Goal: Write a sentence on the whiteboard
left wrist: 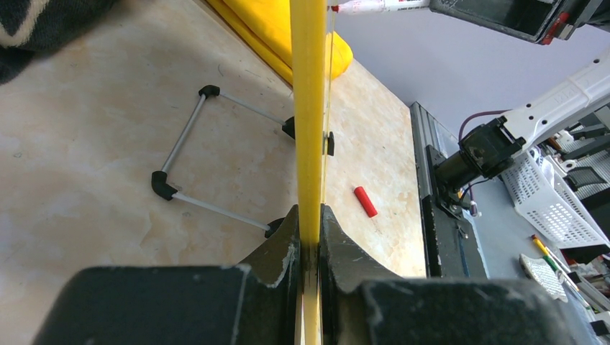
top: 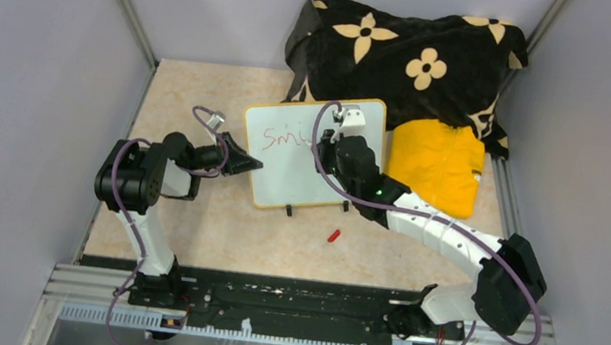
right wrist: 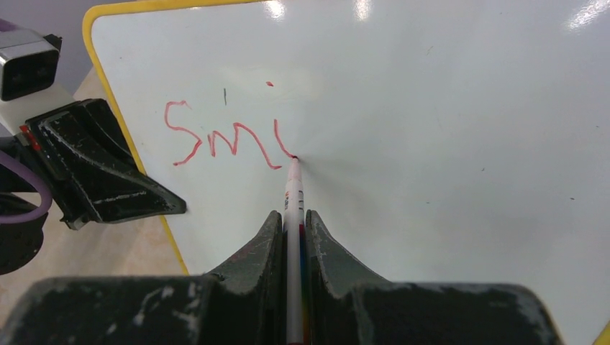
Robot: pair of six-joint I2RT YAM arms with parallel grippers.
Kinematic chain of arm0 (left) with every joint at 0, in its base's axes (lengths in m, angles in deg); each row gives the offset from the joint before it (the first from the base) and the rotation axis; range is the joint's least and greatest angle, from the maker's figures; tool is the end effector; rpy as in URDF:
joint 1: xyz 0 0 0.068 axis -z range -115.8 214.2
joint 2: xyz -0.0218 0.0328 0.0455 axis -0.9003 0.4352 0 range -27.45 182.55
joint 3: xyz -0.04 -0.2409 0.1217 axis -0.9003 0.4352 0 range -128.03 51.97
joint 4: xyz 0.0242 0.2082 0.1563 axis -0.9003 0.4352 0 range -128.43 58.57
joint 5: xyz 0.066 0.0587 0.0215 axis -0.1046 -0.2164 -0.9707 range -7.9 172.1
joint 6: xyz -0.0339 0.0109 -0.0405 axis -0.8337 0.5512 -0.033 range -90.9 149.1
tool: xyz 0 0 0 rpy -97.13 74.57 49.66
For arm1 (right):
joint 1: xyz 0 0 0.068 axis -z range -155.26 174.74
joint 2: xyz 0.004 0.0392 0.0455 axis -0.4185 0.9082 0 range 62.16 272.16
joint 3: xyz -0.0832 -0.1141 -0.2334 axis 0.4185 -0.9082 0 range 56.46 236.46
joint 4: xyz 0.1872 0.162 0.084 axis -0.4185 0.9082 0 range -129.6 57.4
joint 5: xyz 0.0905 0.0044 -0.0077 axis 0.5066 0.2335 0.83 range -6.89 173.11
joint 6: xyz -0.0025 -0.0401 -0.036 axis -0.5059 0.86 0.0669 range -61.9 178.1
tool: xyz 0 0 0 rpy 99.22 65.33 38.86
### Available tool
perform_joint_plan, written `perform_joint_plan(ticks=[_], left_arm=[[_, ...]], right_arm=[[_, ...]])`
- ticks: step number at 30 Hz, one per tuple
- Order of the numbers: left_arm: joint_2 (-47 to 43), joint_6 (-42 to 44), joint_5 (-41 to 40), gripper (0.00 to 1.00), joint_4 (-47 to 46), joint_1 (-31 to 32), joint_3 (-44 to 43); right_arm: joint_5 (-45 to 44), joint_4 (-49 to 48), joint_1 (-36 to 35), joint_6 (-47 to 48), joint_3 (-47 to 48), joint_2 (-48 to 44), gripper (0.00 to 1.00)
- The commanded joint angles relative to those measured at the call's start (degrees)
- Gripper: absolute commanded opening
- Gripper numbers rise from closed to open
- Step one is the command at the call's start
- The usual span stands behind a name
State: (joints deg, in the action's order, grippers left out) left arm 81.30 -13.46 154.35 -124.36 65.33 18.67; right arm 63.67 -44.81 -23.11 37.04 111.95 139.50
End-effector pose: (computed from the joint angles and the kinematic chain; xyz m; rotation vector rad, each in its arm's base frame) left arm 0.3073 -0.0400 0.1569 0.6001 1.6011 -1.4456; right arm 0.2202 0.2256 0.3047 -0.2003 1.8660 0.5215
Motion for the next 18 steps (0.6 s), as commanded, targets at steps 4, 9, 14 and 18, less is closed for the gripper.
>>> perform_joint_plan(ticks=[4, 9, 14, 18], left_arm=[[0.1, 3.5, -0.3, 0.00, 1.9, 0.1, -0.5], [0.0, 3.5, -0.4, 0.00, 2.0, 0.1, -0.5], [0.2, 3.5, -0.3, 0.00, 2.0, 0.1, -0.6], [0.2, 3.5, -0.4, 0.00, 2.0, 0.1, -0.6]], right_arm=[[-1.9, -0.4, 1.1, 1.6, 4.2, -4.6, 0.00], [-1.9, -1.2, 2.1, 2.3, 6.2, -3.8, 0.00], [-1.7, -2.3, 2.5, 3.2, 8.4, -2.4, 0.00], [-1.1, -2.5, 3.2, 3.4, 10.6, -0.8, 0.00]])
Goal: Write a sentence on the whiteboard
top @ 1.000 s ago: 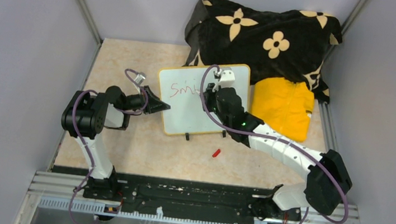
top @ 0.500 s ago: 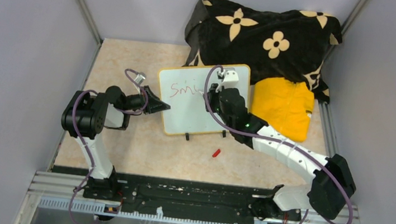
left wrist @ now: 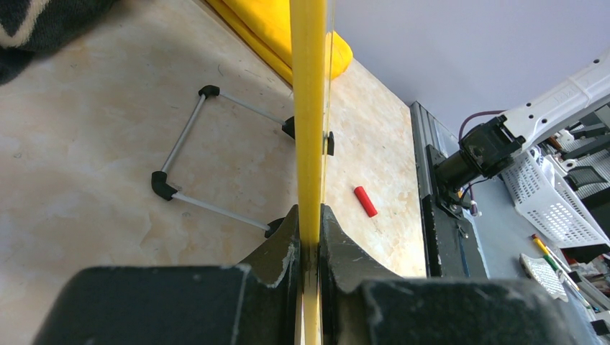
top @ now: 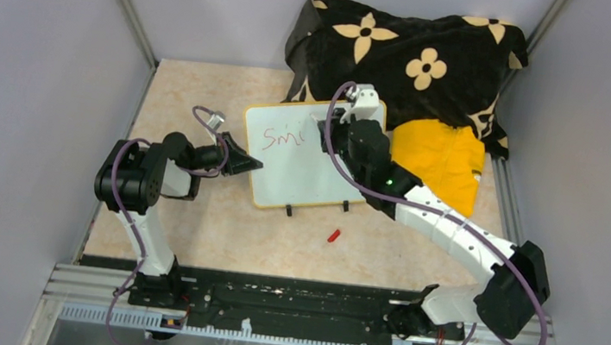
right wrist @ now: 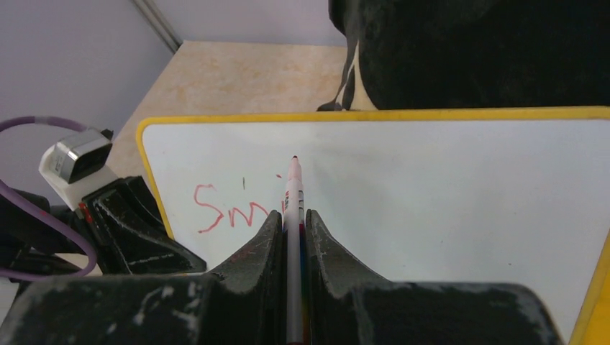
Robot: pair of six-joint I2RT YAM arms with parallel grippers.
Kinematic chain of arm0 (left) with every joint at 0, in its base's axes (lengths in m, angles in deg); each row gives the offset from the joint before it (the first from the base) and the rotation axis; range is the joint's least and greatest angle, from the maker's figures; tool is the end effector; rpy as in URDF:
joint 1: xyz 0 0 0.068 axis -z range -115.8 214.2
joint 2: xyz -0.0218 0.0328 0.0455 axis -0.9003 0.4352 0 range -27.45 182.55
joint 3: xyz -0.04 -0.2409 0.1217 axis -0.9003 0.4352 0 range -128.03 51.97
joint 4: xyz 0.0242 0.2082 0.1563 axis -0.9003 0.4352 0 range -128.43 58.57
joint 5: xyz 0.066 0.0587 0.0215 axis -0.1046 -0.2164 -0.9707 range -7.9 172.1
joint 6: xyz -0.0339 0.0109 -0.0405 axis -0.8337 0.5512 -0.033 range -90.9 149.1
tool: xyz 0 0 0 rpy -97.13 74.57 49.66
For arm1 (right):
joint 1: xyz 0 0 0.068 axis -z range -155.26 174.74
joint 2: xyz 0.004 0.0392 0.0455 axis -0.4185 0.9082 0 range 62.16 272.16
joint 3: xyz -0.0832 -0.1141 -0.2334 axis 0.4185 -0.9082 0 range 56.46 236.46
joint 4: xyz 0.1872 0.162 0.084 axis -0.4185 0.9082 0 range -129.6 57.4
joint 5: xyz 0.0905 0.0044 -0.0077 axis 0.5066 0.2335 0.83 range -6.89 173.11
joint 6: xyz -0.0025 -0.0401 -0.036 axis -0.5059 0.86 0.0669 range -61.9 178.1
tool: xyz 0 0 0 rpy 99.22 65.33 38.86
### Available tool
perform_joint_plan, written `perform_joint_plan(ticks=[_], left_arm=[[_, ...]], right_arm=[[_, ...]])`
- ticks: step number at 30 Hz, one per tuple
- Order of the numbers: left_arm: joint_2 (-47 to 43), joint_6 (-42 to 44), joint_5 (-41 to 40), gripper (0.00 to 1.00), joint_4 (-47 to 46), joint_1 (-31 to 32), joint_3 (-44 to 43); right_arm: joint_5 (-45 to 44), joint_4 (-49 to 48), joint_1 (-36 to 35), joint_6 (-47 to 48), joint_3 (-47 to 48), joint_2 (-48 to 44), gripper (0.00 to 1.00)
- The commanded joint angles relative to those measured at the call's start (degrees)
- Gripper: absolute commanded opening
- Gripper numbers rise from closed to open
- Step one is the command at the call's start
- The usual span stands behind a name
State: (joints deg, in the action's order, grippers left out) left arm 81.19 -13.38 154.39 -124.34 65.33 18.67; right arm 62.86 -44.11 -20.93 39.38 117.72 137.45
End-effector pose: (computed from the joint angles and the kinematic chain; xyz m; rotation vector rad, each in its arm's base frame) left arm 0.3072 -0.0400 0.1574 0.6027 1.5992 -1.4442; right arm 0.2263 0.2140 0.3498 -0.1494 1.7486 0.5201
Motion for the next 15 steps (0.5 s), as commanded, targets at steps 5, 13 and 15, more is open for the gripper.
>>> perform_joint_plan(ticks=[5, 13, 15], left_arm=[[0.3, 3.5, -0.4, 0.00, 2.1, 0.2, -0.6], [0.3, 3.5, -0.4, 0.00, 2.1, 0.2, -0.6], [0.4, 3.5, -0.4, 0.00, 2.1, 0.2, -0.6]], right_arm=[[0.4, -3.1, 1.5, 1.1, 6.1, 2.9, 0.00], [1.1, -3.4, 1.8, 0.5, 5.8, 3.8, 0.00], [1.1, -3.3, 1.8, 0.4, 5.6, 3.9, 0.00]])
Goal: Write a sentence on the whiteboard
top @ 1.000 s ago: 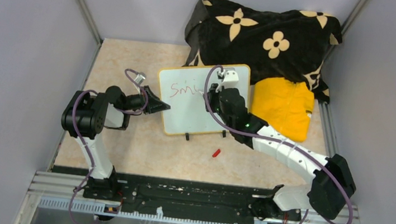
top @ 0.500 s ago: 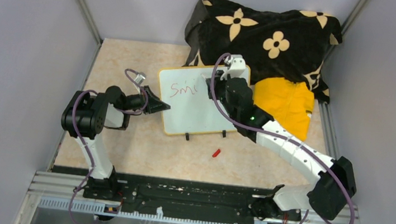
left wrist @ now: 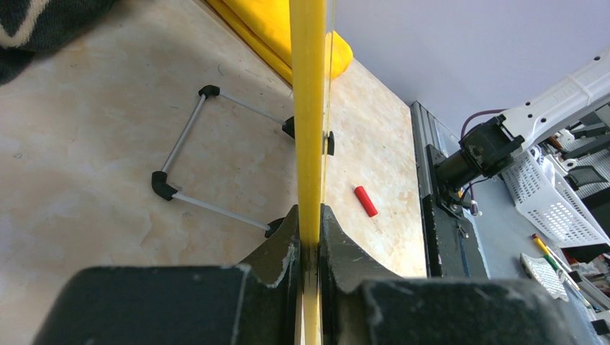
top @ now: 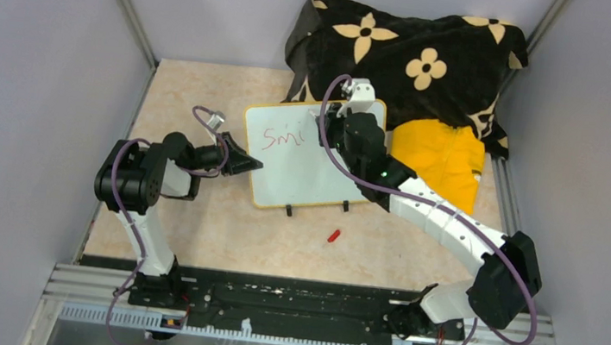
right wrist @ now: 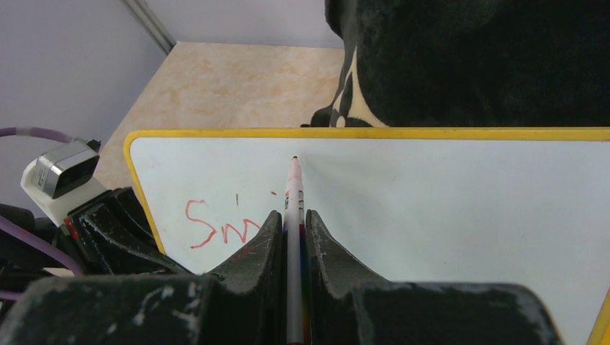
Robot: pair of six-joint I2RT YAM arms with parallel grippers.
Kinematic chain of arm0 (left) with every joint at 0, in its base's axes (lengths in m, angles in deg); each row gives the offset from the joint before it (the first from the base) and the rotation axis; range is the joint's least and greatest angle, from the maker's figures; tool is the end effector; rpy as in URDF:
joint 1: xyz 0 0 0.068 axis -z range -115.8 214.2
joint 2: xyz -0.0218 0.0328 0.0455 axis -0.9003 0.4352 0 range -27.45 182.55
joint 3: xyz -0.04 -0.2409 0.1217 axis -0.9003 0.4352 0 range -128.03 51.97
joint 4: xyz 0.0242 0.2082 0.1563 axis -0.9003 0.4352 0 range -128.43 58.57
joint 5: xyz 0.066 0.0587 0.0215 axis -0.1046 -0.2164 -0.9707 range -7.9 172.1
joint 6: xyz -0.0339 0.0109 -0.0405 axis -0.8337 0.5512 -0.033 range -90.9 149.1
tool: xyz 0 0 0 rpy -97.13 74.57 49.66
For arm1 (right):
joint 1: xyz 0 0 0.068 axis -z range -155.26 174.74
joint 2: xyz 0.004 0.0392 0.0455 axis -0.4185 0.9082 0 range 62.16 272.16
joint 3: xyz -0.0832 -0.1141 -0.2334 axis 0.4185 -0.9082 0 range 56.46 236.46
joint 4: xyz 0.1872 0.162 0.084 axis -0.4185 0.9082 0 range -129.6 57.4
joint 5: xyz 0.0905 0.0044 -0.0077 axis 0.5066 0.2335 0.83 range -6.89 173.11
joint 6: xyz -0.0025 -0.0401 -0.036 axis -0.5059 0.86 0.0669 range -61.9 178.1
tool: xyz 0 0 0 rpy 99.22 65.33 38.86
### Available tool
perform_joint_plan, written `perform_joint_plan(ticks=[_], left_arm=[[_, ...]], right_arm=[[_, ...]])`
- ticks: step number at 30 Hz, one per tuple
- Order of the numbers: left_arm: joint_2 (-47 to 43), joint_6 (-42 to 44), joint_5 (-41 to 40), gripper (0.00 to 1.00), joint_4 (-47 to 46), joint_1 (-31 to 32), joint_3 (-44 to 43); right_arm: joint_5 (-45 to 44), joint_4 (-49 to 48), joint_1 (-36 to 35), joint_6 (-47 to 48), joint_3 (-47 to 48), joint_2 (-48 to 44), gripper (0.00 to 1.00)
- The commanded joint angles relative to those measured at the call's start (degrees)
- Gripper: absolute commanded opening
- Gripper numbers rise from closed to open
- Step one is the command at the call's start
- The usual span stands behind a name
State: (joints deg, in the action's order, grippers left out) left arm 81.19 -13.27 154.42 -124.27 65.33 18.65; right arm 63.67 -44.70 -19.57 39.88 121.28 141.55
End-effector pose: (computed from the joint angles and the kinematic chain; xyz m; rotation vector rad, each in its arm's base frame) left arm 0.3072 -0.0400 0.1574 0.6041 1.5990 -1.4435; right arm 0.2443 0.2219 0.3516 -0.1465 1.7476 0.5088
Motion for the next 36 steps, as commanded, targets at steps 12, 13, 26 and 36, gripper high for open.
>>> perform_joint_plan(ticks=[12, 13, 26, 36], left_arm=[[-0.1, 3.5, -0.5, 0.00, 2.0, 0.2, -0.6], [-0.1, 3.5, -0.5, 0.00, 2.1, 0.1, -0.6], [0.0, 3.4, -0.5, 0.00, 2.1, 0.2, -0.6], [0.1, 3.5, -0.6, 0.00, 2.3, 0.1, -0.6]], right_arm=[[0.4, -1.3, 0.9, -2.0, 0.6, 1.0, 0.00], [0.4, -1.2, 1.0, -2.1, 0.4, 1.0, 0.00], [0.6, -0.5, 1.0, -3.2, -4.2, -1.1, 0.00], [1.1, 0.3, 1.0, -4.7, -9.1, -3.7, 0.00]])
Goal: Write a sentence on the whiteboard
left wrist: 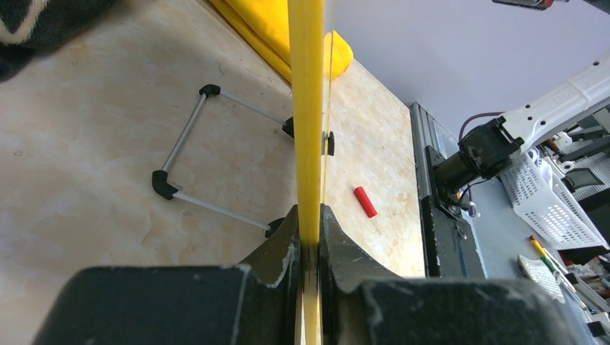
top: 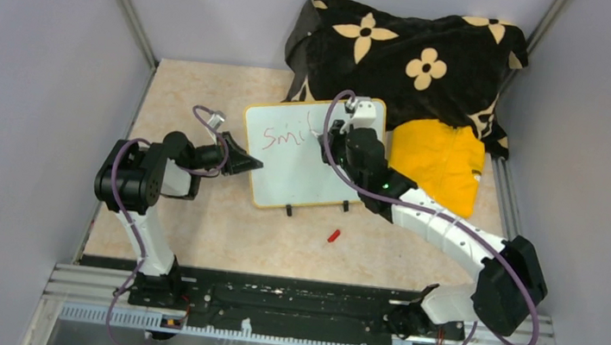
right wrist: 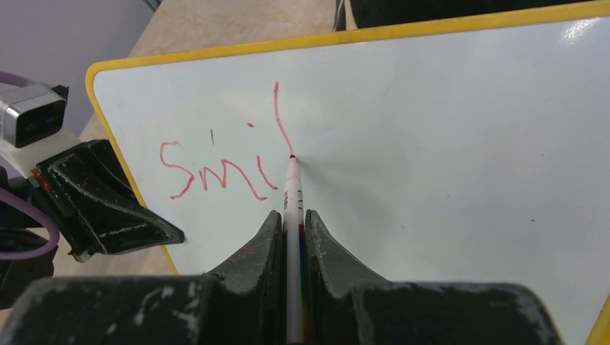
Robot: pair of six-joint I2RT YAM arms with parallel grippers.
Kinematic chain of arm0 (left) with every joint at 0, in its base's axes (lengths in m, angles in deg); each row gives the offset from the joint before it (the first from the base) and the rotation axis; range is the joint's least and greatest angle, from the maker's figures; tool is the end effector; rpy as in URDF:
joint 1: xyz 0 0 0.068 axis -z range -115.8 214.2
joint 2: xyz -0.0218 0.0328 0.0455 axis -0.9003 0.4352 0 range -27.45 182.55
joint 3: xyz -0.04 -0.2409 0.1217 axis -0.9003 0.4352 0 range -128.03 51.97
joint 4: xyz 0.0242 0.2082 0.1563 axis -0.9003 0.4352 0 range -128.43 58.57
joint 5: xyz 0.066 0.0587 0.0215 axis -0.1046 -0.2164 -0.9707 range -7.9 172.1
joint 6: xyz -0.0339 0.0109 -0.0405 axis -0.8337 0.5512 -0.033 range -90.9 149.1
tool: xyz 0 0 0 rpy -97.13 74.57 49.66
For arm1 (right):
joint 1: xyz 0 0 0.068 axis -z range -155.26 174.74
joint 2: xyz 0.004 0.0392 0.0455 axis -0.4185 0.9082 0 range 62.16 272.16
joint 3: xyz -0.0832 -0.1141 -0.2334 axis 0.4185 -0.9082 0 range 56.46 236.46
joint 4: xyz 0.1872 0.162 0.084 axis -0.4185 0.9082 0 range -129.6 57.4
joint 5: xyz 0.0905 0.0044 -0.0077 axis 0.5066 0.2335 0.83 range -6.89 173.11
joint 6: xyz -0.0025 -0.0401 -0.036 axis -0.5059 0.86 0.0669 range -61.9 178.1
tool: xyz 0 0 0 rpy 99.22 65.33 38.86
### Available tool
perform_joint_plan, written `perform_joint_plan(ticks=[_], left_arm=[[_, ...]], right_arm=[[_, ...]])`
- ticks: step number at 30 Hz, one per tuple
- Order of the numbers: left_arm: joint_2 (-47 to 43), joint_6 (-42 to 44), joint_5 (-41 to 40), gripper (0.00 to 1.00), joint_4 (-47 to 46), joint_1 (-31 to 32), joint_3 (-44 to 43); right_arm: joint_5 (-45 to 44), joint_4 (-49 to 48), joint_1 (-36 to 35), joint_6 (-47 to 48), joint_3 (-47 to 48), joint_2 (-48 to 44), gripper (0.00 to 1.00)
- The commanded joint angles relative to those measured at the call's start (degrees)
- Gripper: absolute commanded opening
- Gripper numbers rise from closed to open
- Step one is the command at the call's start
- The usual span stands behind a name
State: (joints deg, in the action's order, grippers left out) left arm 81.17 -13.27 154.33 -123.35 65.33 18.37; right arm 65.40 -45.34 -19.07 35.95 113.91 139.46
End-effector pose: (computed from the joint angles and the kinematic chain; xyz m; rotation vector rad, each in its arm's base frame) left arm 0.3085 -0.0400 0.1571 0.5958 1.6075 -1.4480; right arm 0.2366 0.2120 0.3179 -0.1252 1.8338 0.5359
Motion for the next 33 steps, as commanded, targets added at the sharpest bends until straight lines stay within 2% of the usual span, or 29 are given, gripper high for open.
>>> perform_joint_plan(ticks=[1, 20, 25, 33], left_arm=[[0.1, 3.4, -0.5, 0.00, 1.4, 0.2, -0.3], [-0.4, 3.9, -0.5, 0.00, 1.9, 0.3, -0.3], [-0.3, 4.0, -0.5, 0.00, 2.1, 0.3, -0.4], [-0.3, 4.2, -0.5, 0.00, 2.4, 0.3, -0.3]], right_arm=[[-0.4, 1.1, 0.5, -1.1, -2.2, -1.9, 0.00], [-2.6, 2.8, 0.5, -2.2, -5.5, -5.3, 0.00], [-0.1, -2.5, 0.6, -1.6, -7.2, -9.9, 0.00], [0.9, -2.9, 0.5, -1.0, -4.7, -8.7, 0.00]])
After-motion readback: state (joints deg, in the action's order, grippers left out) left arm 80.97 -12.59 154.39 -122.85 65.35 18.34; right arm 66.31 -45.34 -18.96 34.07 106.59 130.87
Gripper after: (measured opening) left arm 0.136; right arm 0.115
